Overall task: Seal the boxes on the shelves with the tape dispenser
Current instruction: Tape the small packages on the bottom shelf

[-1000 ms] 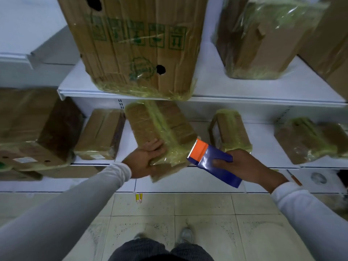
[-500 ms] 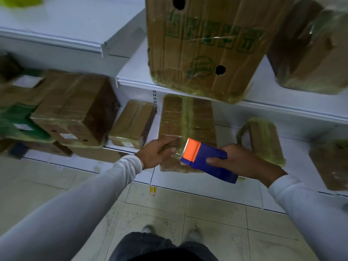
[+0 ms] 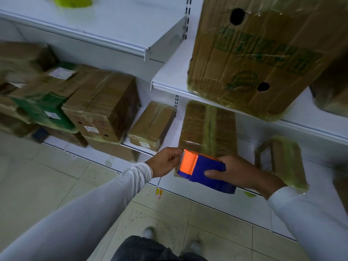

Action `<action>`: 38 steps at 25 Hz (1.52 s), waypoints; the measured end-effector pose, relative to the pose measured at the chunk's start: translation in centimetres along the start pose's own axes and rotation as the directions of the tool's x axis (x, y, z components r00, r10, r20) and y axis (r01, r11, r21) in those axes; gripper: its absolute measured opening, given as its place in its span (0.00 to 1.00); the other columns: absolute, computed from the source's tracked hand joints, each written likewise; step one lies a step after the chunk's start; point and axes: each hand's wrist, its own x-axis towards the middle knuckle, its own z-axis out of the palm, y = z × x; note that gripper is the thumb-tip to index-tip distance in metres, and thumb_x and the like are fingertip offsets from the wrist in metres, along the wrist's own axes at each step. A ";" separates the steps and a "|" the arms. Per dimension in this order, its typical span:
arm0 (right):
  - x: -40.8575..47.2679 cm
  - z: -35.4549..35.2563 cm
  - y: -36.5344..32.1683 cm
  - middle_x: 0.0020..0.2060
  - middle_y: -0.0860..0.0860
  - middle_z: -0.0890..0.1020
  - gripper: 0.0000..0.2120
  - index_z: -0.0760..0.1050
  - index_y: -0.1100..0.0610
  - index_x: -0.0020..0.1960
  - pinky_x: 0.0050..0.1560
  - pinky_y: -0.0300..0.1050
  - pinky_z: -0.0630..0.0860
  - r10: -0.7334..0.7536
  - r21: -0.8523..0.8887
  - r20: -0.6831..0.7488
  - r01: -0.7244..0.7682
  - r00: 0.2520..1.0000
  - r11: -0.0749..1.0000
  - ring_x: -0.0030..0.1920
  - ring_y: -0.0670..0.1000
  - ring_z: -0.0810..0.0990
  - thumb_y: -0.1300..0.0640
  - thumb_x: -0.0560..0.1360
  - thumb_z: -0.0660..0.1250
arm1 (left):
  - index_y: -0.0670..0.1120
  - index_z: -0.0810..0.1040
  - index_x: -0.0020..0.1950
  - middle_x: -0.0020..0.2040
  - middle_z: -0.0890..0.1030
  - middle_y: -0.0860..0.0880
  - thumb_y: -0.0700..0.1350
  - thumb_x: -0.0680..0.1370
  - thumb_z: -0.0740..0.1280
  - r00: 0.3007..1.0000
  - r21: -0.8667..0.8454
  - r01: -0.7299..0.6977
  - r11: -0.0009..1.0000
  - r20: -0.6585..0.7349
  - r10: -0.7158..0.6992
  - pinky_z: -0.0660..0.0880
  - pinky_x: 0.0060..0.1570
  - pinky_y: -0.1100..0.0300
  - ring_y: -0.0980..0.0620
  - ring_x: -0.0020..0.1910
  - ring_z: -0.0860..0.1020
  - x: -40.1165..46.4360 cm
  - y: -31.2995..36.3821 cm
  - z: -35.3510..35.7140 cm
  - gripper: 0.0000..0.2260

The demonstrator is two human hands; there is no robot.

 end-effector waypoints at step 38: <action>1.9 -3.0 2.8 0.43 0.55 0.83 0.21 0.78 0.54 0.51 0.44 0.46 0.74 0.248 -0.196 0.009 -0.241 0.969 0.950 0.44 0.55 0.82 0.36 0.74 0.67 | 0.50 0.63 0.74 0.51 0.77 0.44 0.58 0.74 0.67 0.986 0.894 -0.050 0.446 -0.029 0.167 0.74 0.45 0.52 0.44 0.47 0.77 3.7 -4.1 0.0 0.32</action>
